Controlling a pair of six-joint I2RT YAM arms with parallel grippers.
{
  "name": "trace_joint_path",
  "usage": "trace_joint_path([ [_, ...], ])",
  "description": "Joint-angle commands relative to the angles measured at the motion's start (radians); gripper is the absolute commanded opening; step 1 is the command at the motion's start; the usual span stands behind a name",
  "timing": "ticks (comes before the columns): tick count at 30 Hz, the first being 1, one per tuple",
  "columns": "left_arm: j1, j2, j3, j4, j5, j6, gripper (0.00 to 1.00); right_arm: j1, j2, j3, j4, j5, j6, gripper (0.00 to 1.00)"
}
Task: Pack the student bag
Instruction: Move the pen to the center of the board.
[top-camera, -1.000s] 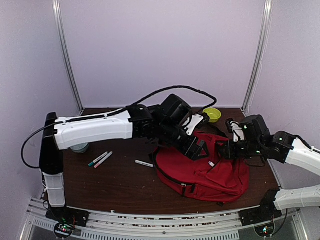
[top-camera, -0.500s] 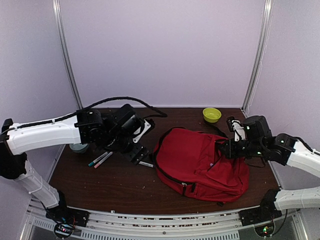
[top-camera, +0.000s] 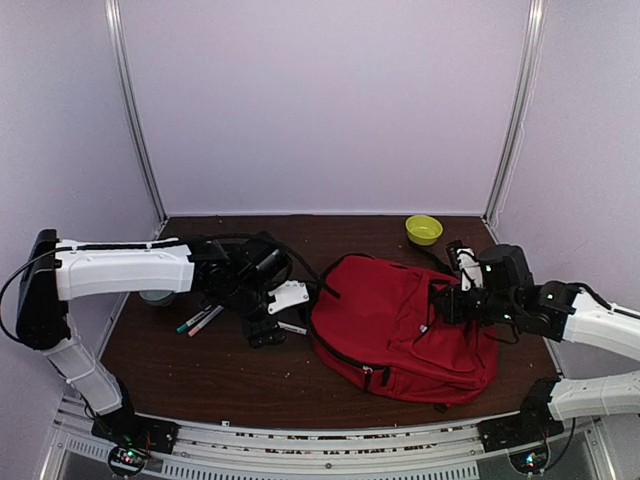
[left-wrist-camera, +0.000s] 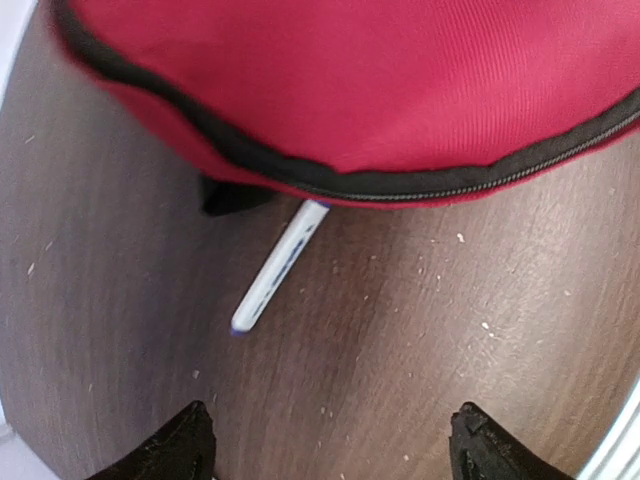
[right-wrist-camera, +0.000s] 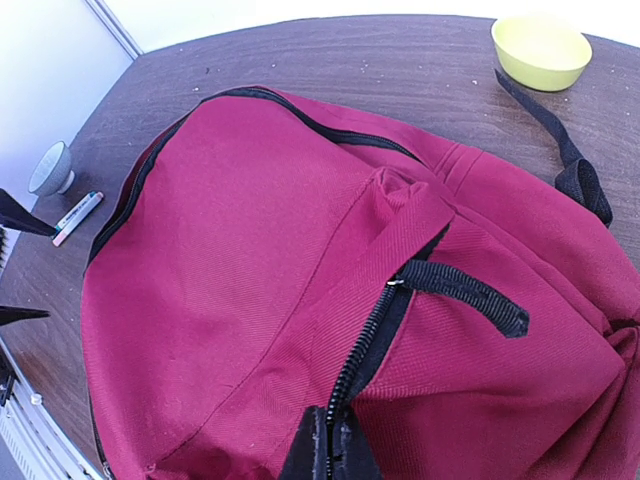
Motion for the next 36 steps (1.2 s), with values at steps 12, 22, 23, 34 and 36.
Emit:
trace_joint_path([
  [12,0.173,0.327,0.129,0.119,0.335,0.367,0.76,0.007,-0.12,-0.079,0.036,0.009,0.019,0.0],
  [22,0.182,0.416,0.158,0.065,0.281,0.311,0.57,0.007,-0.149,-0.07,0.004,0.007,0.019,0.0],
  [23,0.182,0.414,0.152,0.059,0.27,0.293,0.55,0.007,-0.148,-0.066,-0.001,0.005,0.02,0.0],
  [34,0.136,0.282,-0.079,0.174,0.172,0.007,0.08,0.007,-0.15,-0.041,-0.017,-0.012,0.024,0.0],
  [36,0.104,0.255,-0.081,0.173,0.142,-0.03,0.01,0.007,-0.151,-0.036,-0.024,-0.013,0.026,0.0],
])
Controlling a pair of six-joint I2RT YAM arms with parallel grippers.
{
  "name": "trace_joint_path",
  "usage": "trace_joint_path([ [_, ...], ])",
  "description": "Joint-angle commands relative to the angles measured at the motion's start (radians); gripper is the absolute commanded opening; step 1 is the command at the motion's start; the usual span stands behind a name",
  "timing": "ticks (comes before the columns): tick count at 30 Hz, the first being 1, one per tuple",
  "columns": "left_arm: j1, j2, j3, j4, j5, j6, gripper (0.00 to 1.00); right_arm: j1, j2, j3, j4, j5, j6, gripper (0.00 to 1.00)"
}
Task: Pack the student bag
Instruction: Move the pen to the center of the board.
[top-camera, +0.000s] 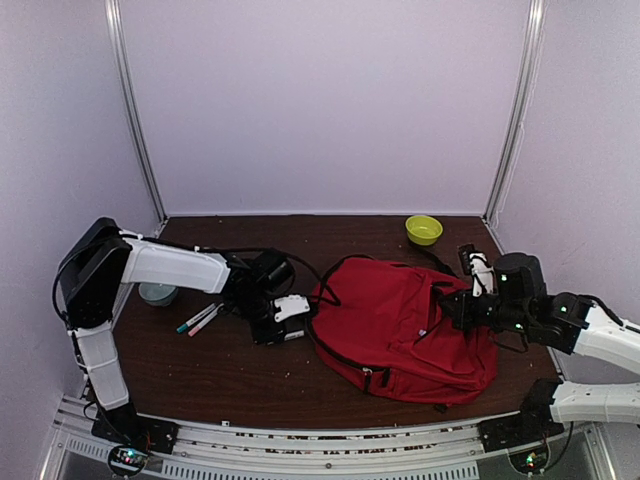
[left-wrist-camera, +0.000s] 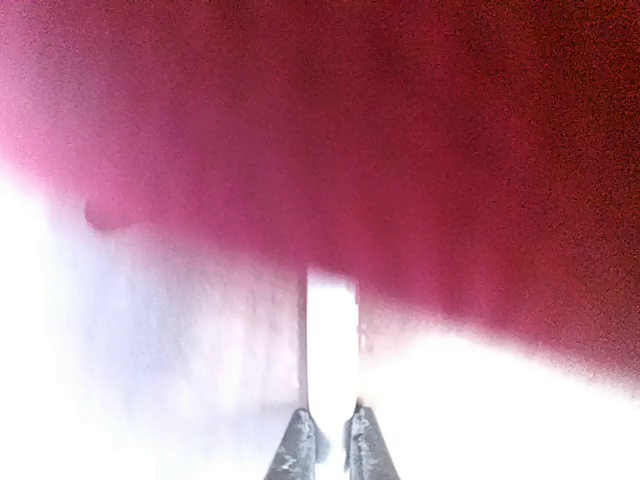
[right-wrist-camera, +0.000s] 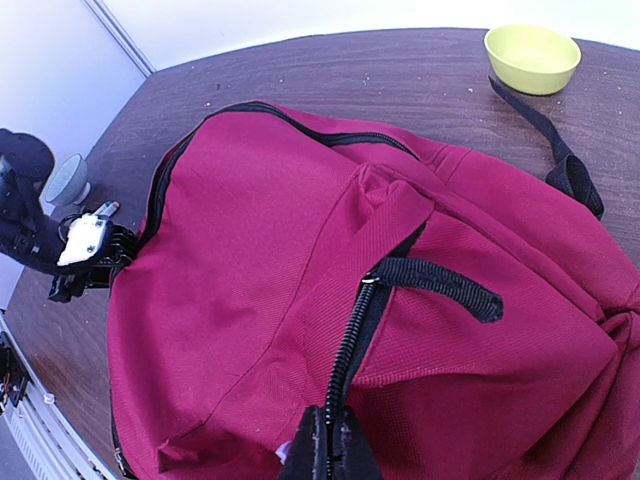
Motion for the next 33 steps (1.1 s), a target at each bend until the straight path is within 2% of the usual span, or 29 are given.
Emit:
trace_joint_path([
  [1,-0.047,-0.043,-0.042,-0.033,-0.043,-0.142,0.02,0.006,-0.016,0.037,-0.02,-0.011,0.008,0.0],
  [8,-0.061,-0.129,-0.073,-0.069,-0.054,-0.289,0.02,0.006,-0.015,0.048,-0.017,-0.018,0.017,0.0],
  [20,-0.15,-0.259,-0.302,0.039,-0.055,-0.618,0.08,0.008,0.032,0.095,-0.032,-0.026,0.025,0.0],
  [22,-0.154,-0.27,-0.323,0.075,-0.065,-0.657,0.13,0.006,0.038,0.098,-0.029,-0.027,0.029,0.0],
  [24,-0.156,-0.278,-0.335,0.101,-0.075,-0.671,0.22,0.006,0.041,0.102,-0.029,-0.028,0.033,0.0],
  [29,-0.164,-0.309,-0.314,0.085,-0.157,-0.677,0.4,0.006,0.038,0.114,-0.052,-0.026,0.03,0.0],
  [33,-0.169,-0.391,-0.323,0.08,-0.227,-0.677,0.49,0.007,0.028,0.122,-0.072,-0.016,0.025,0.0],
])
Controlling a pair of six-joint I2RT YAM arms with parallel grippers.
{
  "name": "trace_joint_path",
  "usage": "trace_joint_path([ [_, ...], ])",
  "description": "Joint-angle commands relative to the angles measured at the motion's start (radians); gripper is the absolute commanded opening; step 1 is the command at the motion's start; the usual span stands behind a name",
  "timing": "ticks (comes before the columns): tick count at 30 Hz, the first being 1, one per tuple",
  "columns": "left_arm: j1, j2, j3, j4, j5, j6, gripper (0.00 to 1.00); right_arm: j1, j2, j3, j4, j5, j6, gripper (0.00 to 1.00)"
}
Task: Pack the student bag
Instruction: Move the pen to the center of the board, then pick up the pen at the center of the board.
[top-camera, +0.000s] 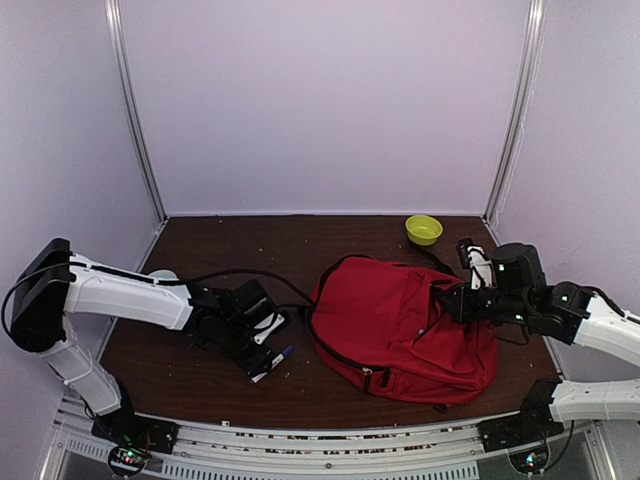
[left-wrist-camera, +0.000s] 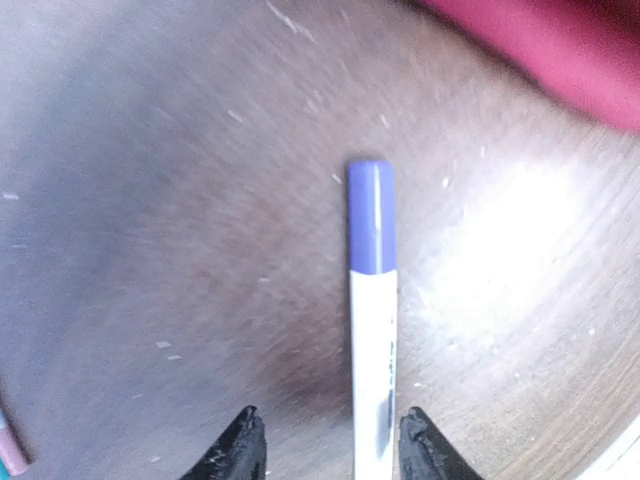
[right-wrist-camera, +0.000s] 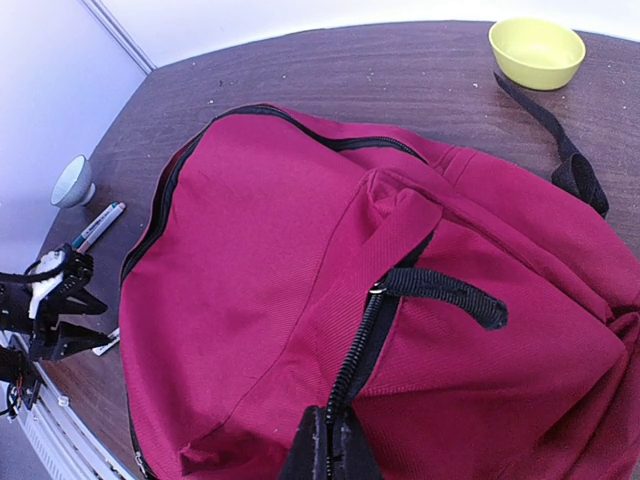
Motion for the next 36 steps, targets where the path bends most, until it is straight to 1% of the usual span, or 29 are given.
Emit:
trace_joint_path([
  [1,-0.008,-0.118,-0.007,0.025,-0.103,-0.021,0.5,0.007,-0.022,0.045,-0.012,0.007,-0.001,0.0],
  [2,-0.008,-0.148,-0.012,0.023,-0.125,-0.021,0.52,0.007,-0.023,0.046,-0.014,0.008,-0.001,0.0],
  [3,-0.008,-0.188,-0.016,0.014,-0.15,-0.032,0.6,0.006,-0.023,0.046,-0.015,0.011,-0.004,0.0],
  [4,-0.008,-0.223,-0.016,-0.008,-0.208,-0.066,0.83,0.007,-0.024,0.046,-0.015,0.013,-0.003,0.0],
  [5,-0.008,-0.262,-0.016,-0.057,-0.282,-0.134,0.96,0.006,-0.023,0.046,-0.014,0.014,-0.003,0.0],
  [7,-0.008,-0.358,-0.042,-0.078,-0.403,-0.209,0.98,0.006,-0.021,0.047,-0.015,0.015,-0.003,0.0],
  [8,-0.008,-0.406,-0.081,-0.064,-0.434,-0.235,0.98,0.007,-0.02,0.047,-0.013,0.013,-0.002,0.0],
  [10,-0.005,-0.496,-0.142,-0.02,-0.429,-0.221,0.98,0.007,-0.02,0.046,-0.009,0.014,-0.003,0.0],
  [12,0.006,-0.551,-0.173,0.006,-0.354,-0.2,0.98,0.006,-0.019,0.044,-0.011,0.014,-0.005,0.0],
  [15,0.011,-0.551,-0.175,-0.009,-0.261,-0.198,0.98,0.006,-0.018,0.044,-0.007,0.016,-0.005,0.0],
  [18,0.007,-0.499,-0.179,-0.016,-0.196,-0.187,0.97,0.006,-0.012,0.045,-0.006,0.011,-0.005,0.0],
  [20,-0.004,-0.458,-0.185,-0.012,-0.153,-0.181,0.94,0.006,-0.012,0.046,-0.006,0.01,-0.004,0.0],
  [23,-0.037,-0.362,-0.172,0.001,-0.069,-0.155,0.86,0.006,-0.012,0.046,-0.009,0.012,-0.006,0.0],
  [24,-0.047,-0.322,-0.161,-0.005,-0.055,-0.148,0.81,0.006,-0.013,0.045,-0.009,0.012,-0.006,0.0],
  [27,-0.074,-0.202,-0.122,-0.016,-0.033,-0.122,0.71,0.007,-0.011,0.044,-0.009,0.011,-0.004,0.0],
  [30,-0.088,-0.118,-0.087,-0.019,-0.014,-0.102,0.61,0.006,-0.012,0.047,-0.02,0.011,-0.005,0.0],
  [32,-0.089,-0.081,-0.07,-0.025,-0.009,-0.097,0.57,0.006,-0.018,0.046,-0.029,0.017,-0.006,0.0],
  [36,-0.096,-0.059,-0.057,-0.013,-0.002,-0.085,0.53,0.006,-0.029,0.035,-0.03,0.023,-0.003,0.0],
])
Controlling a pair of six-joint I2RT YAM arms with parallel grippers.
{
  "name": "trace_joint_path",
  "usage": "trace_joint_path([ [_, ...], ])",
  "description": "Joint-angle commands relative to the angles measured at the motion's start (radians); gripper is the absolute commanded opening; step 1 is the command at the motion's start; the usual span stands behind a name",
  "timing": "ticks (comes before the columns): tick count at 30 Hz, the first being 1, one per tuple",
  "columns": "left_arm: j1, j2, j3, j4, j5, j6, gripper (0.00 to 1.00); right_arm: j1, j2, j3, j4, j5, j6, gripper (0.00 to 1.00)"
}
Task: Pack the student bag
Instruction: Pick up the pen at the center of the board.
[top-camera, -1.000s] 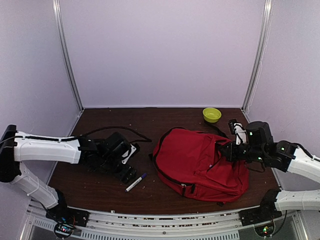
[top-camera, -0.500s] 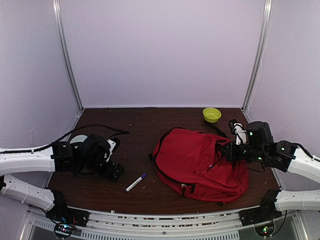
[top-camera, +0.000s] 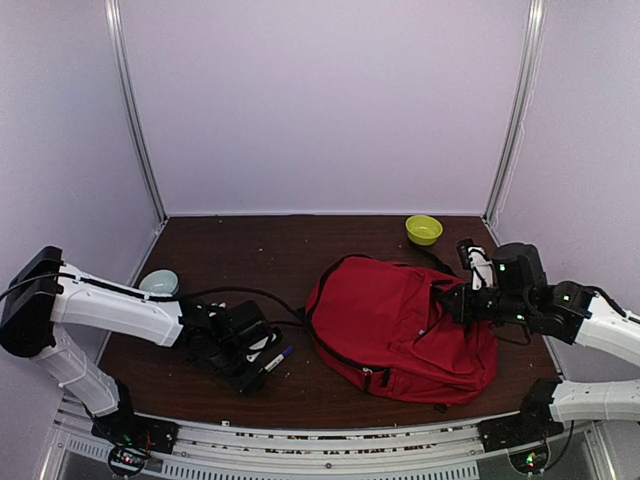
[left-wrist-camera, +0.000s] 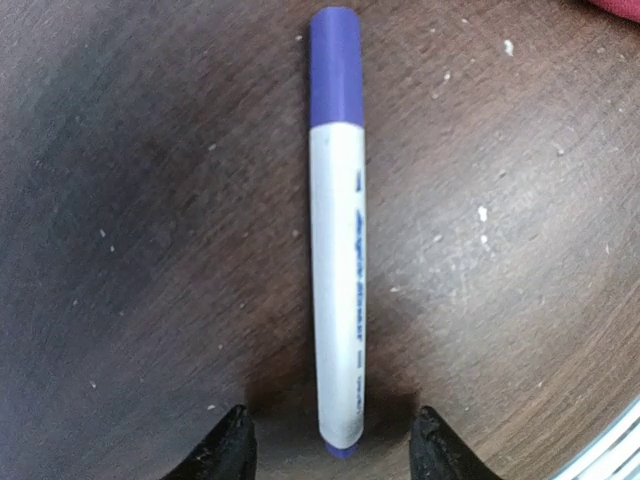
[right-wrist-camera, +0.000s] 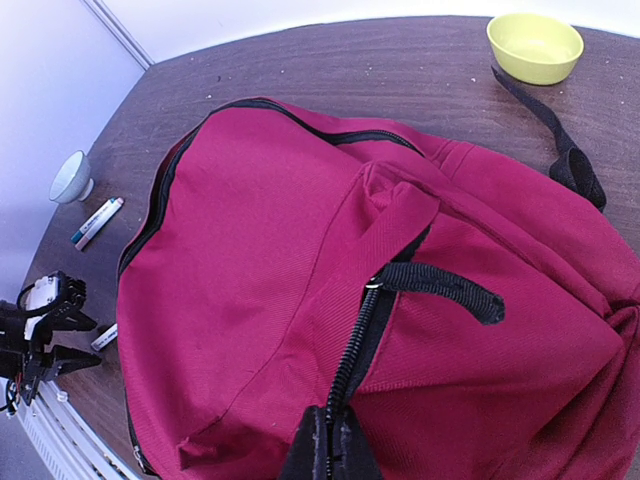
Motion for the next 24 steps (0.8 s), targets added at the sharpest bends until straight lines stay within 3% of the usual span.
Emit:
trace_joint_path([
  [1,-0.008,0.013,0.04,0.02,0.031,0.031,0.51,0.006,-0.022,0.025,-0.001,0.021,-0.001,0.0],
  [12,-0.008,0.082,0.05,-0.006,-0.008,0.012,0.33,0.006,-0.018,0.02,0.0,0.013,0.002,0.0],
  [16,-0.008,0.091,0.063,-0.009,-0.022,0.014,0.07,0.006,-0.026,0.018,-0.006,0.014,0.004,0.0],
  [18,-0.009,0.083,0.067,-0.005,-0.02,0.021,0.0,0.006,-0.029,0.02,-0.005,0.017,0.006,0.0],
  [24,-0.02,-0.01,0.082,-0.052,-0.104,0.044,0.0,0.006,-0.02,0.033,-0.026,0.024,0.005,0.0],
])
